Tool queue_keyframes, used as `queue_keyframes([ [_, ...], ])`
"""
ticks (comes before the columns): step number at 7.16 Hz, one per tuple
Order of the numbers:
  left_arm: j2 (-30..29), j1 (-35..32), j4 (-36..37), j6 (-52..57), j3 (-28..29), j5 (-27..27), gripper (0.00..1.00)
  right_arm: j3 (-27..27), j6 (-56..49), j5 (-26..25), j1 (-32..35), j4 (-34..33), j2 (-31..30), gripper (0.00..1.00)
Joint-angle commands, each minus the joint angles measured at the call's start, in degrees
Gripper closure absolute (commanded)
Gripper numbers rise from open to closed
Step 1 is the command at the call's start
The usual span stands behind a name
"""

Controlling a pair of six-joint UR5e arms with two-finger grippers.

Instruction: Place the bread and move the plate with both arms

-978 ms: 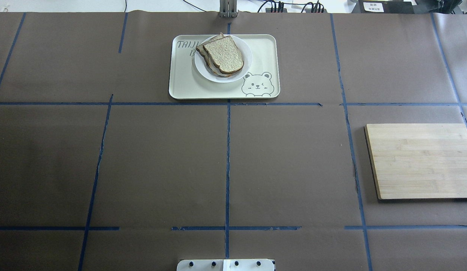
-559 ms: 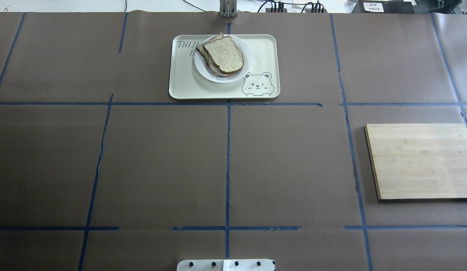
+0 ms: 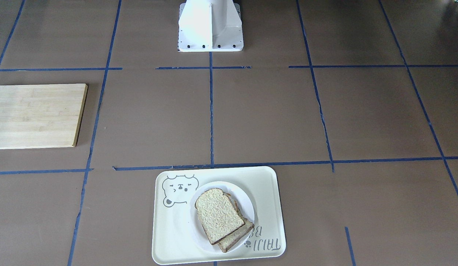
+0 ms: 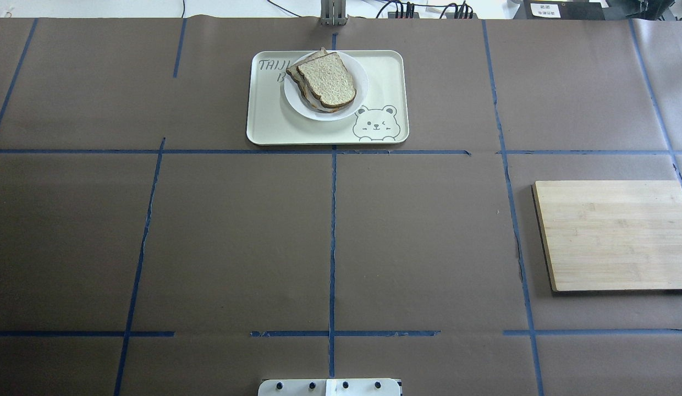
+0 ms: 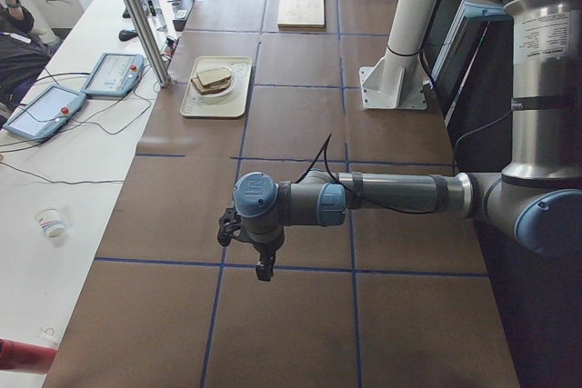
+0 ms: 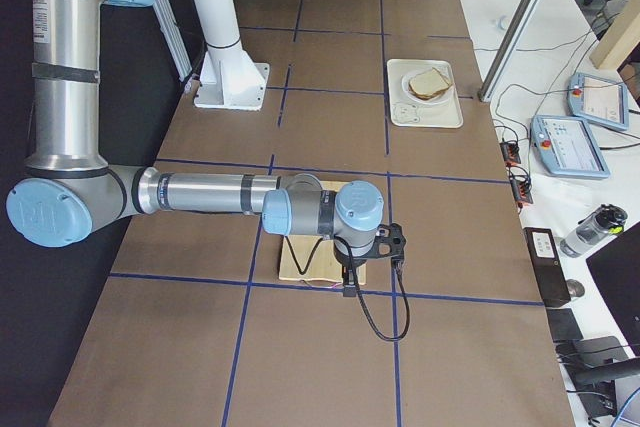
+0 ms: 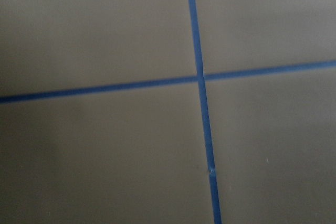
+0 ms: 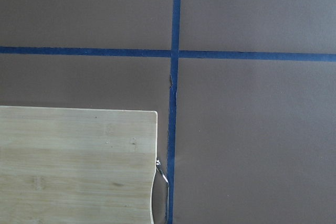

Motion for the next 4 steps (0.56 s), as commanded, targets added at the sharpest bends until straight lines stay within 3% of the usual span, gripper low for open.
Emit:
queue_keyframes([
  [1,-0.04,-2.51,5.11,5.84,-1.04,0.24,0.0,-0.16,-0.07,0.0,0.0,0.07,-0.01,0.0],
  [4,0.48,-4.29,4.33,5.24,0.01,0.15,0.0,-0.16,0.02,-0.09,0.0,0.07,0.07,0.0],
])
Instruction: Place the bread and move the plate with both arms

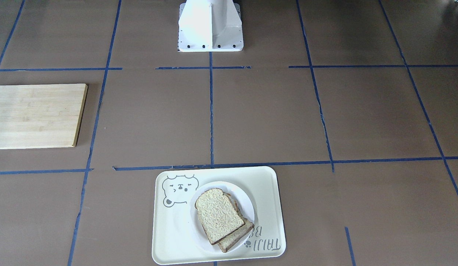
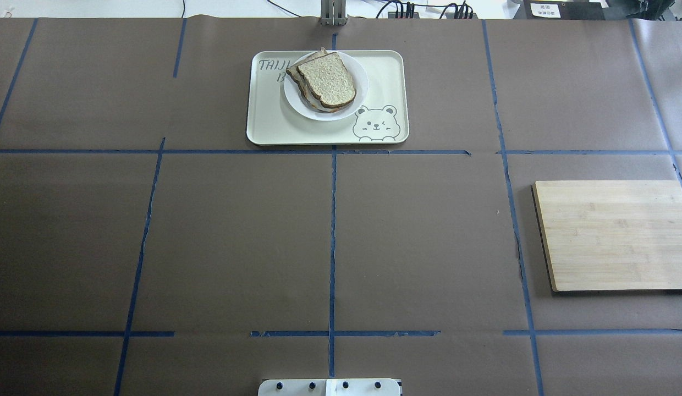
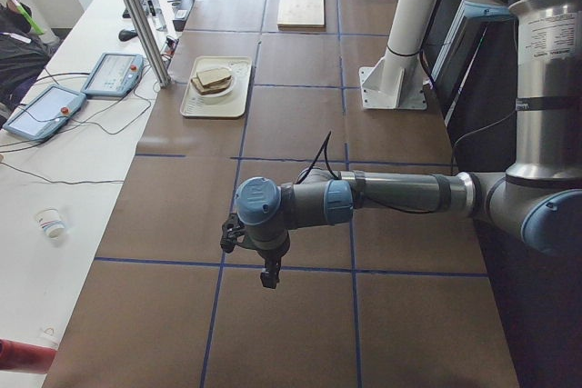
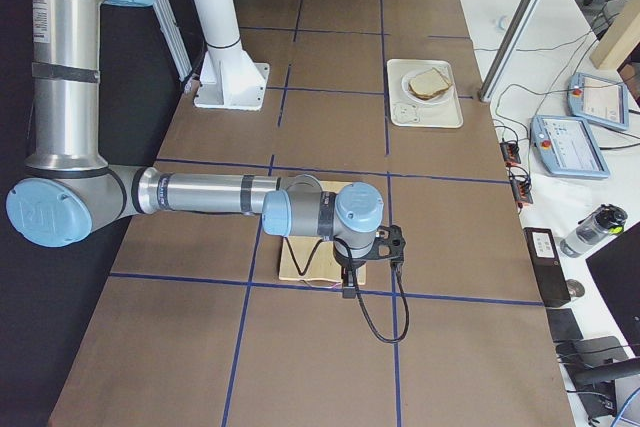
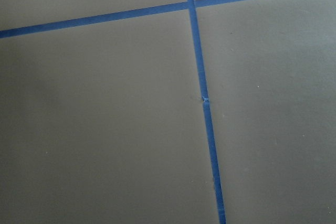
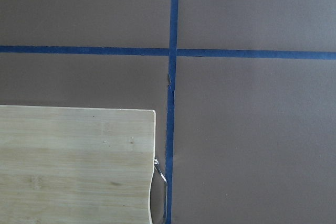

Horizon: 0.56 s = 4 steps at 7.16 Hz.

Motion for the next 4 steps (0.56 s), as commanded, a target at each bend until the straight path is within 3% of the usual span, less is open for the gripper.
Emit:
queue_keyframes([
  [1,0.38,-0.47,-0.35,-0.68,0.48,-0.05,0.0,0.05,0.03,-0.01,0.0,0.06,0.08,0.0],
  [4,0.38,-0.29,-0.35,-4.11,0.31,-0.05,0.0,0.05,-0.06,-0.01,0.0,0.06,-0.01,0.0],
])
